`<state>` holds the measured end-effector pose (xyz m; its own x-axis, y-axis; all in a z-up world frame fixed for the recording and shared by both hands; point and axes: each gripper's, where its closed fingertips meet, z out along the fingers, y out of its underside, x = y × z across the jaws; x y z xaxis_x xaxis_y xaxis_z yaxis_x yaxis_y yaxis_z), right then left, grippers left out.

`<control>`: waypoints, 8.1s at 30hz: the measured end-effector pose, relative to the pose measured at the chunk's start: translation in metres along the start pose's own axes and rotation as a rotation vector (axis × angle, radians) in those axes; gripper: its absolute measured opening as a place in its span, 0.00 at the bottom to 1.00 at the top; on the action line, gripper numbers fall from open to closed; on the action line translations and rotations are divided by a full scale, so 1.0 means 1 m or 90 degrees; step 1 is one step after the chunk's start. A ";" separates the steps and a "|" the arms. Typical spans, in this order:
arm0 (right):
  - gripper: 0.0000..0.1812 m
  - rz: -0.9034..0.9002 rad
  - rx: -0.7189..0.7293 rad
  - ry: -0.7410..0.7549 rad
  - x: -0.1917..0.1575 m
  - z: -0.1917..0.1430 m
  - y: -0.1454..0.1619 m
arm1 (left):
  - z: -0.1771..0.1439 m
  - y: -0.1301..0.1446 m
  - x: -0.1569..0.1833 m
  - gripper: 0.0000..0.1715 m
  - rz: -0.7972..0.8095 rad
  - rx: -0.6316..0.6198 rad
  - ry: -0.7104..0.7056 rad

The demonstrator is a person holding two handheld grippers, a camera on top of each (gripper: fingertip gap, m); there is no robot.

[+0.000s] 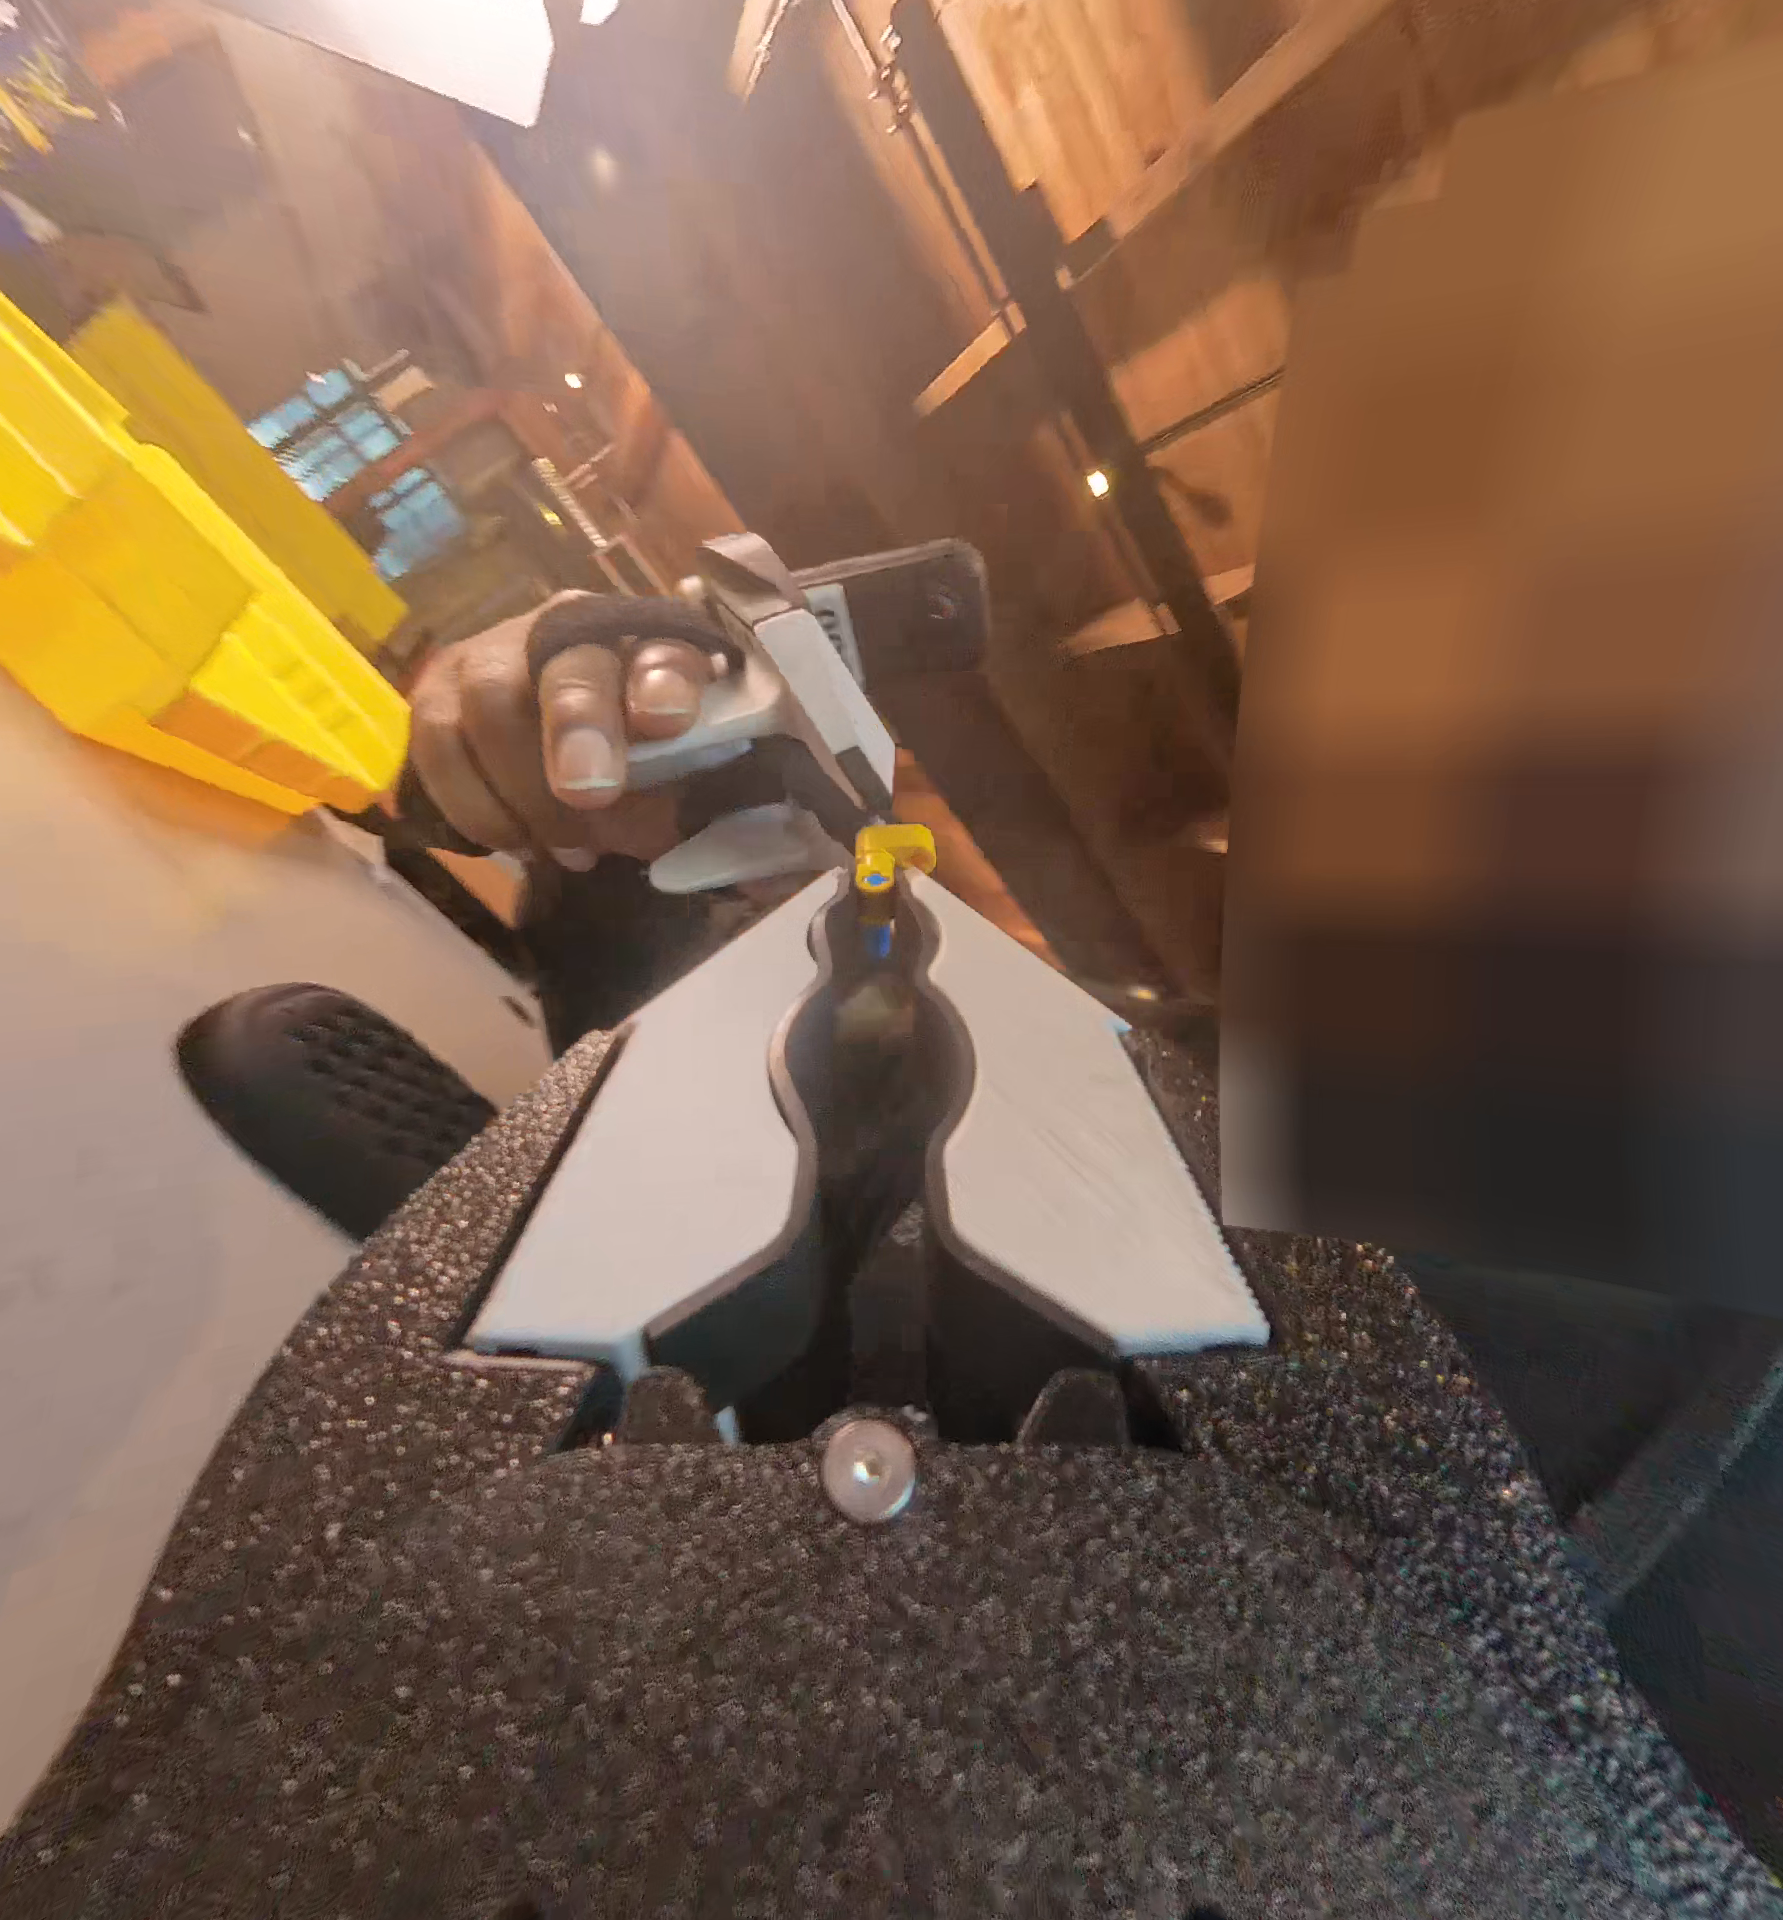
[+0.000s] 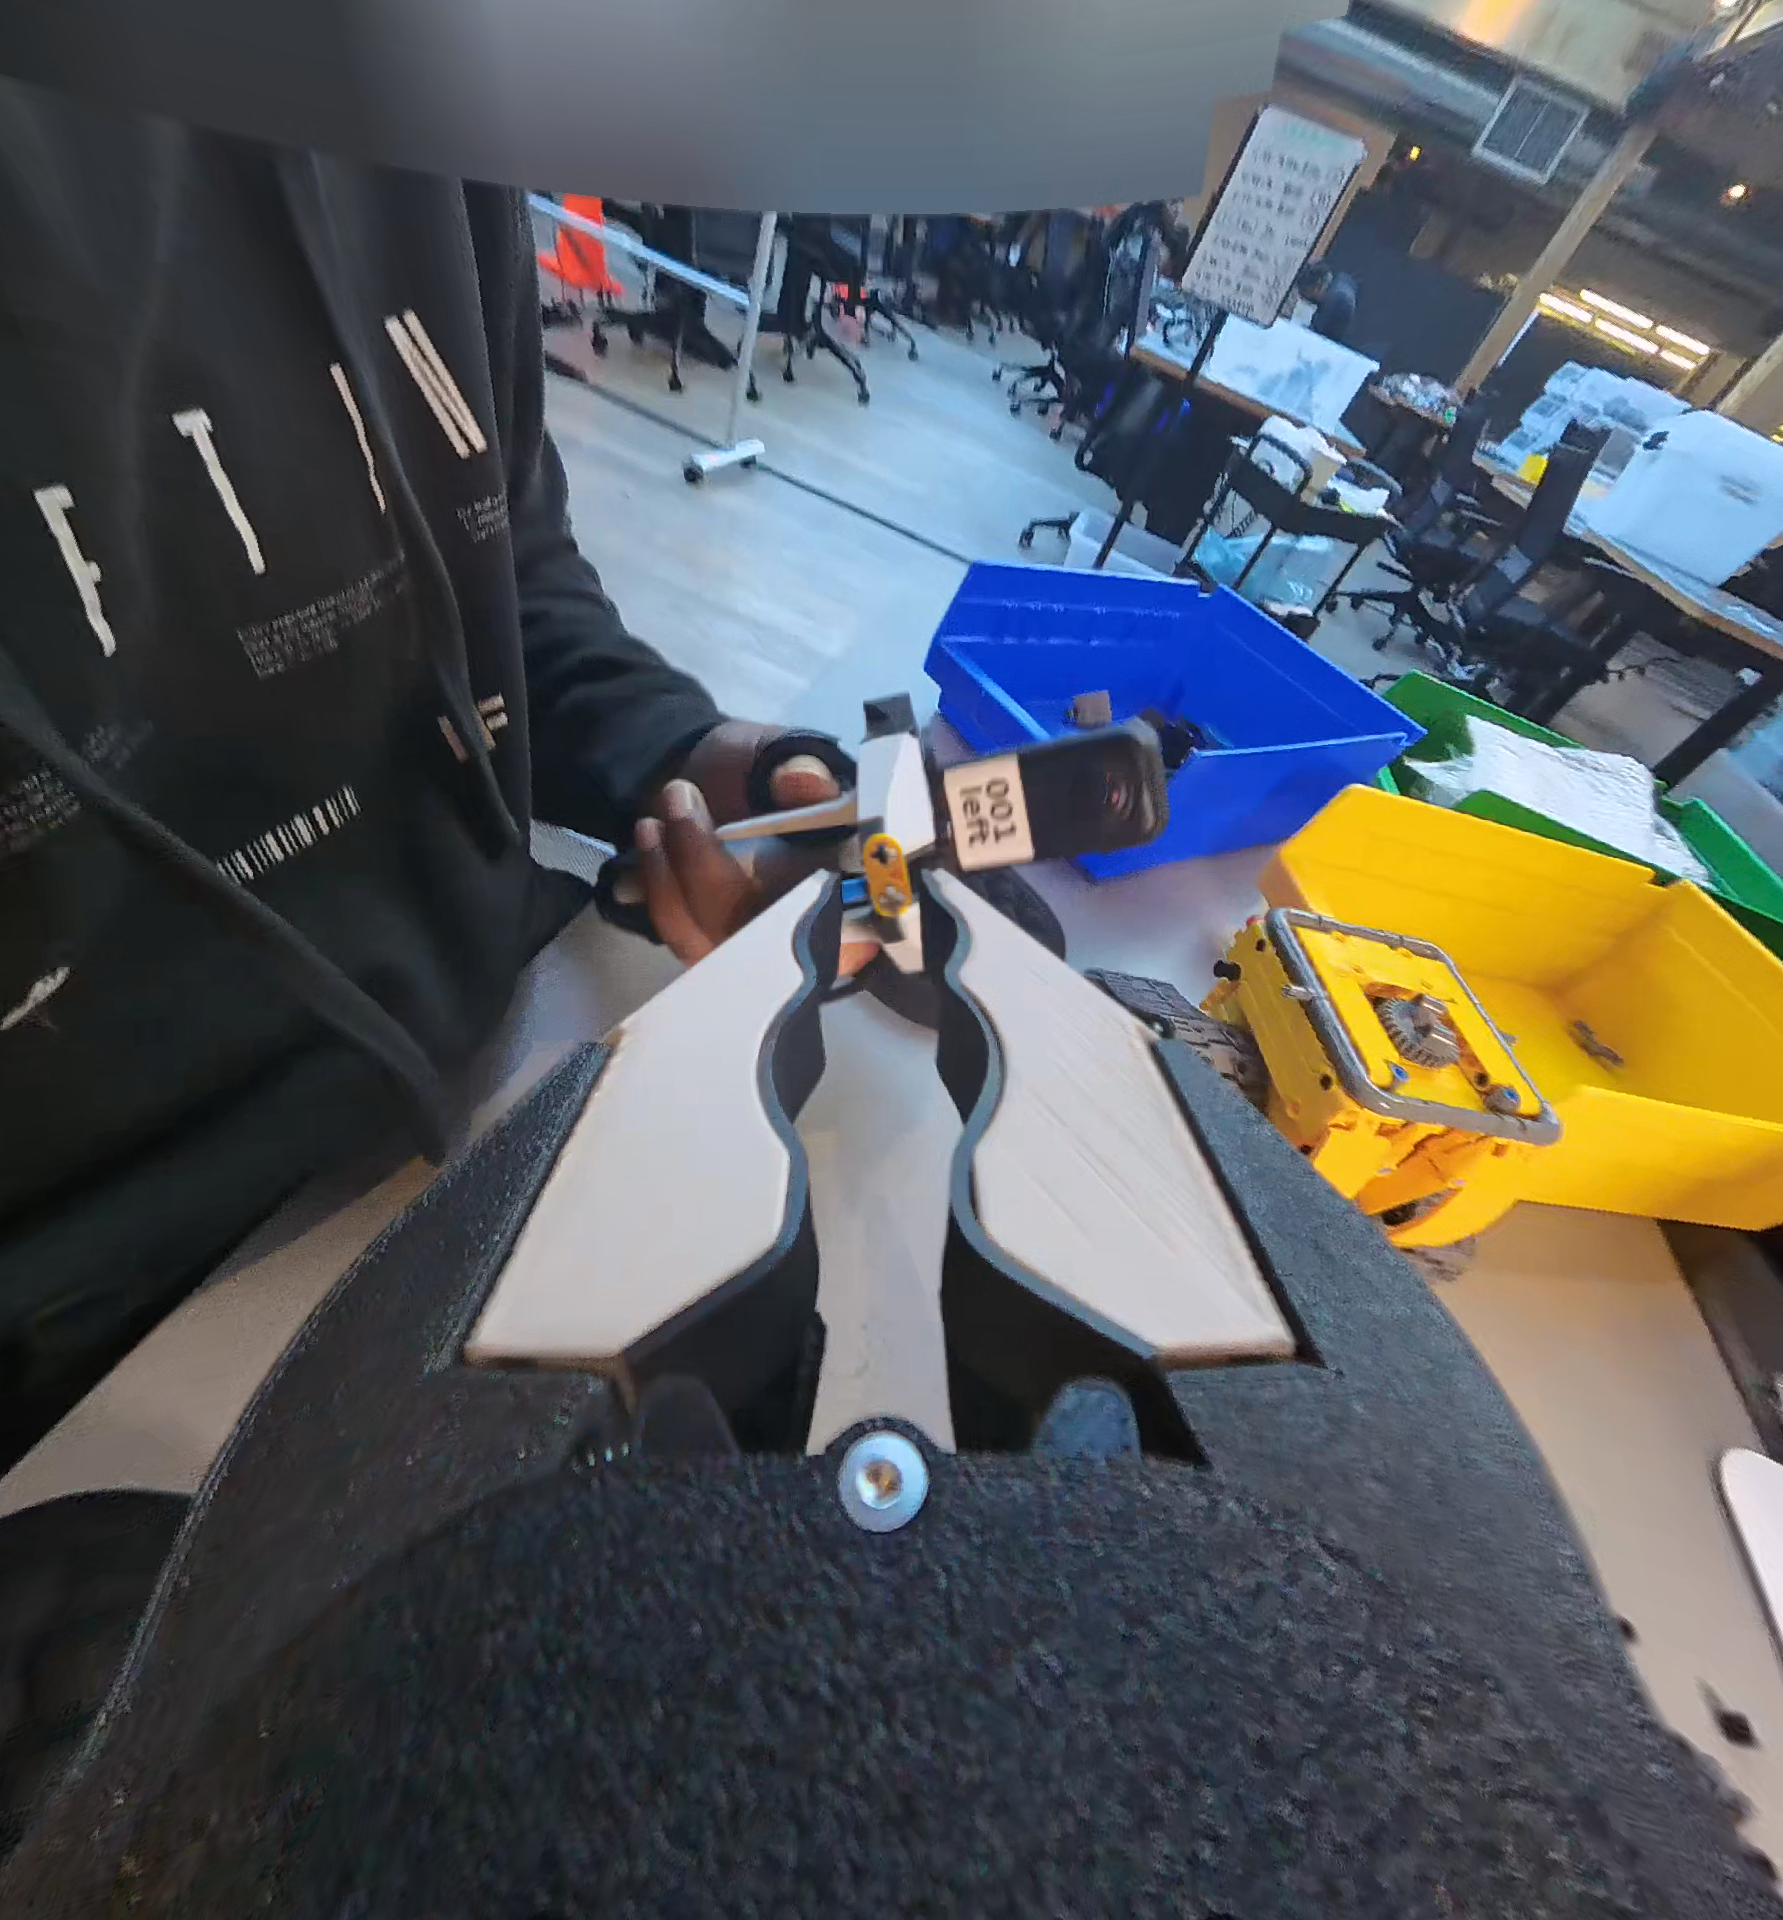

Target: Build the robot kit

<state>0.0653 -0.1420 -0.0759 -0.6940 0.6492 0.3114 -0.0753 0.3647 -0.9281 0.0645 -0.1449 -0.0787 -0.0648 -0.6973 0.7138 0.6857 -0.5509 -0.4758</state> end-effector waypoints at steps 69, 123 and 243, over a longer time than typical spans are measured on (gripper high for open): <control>0.08 0.159 0.031 0.198 0.056 -0.005 0.098 | -0.031 -0.035 -0.102 0.04 0.596 -0.376 -0.321; 0.19 0.275 0.243 0.218 0.072 -0.044 0.063 | -0.022 -0.060 -0.062 0.03 0.508 -0.207 -0.224; 0.06 0.207 -0.220 0.007 0.010 -0.022 0.159 | -0.048 0.012 -0.140 0.03 0.617 -0.649 -0.353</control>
<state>0.0619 -0.0632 -0.2160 -0.6348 0.7724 0.0199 0.3884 0.3412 -0.8560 0.0473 -0.0759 -0.2085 0.5377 -0.8385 -0.0885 -0.4947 -0.2287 -0.8384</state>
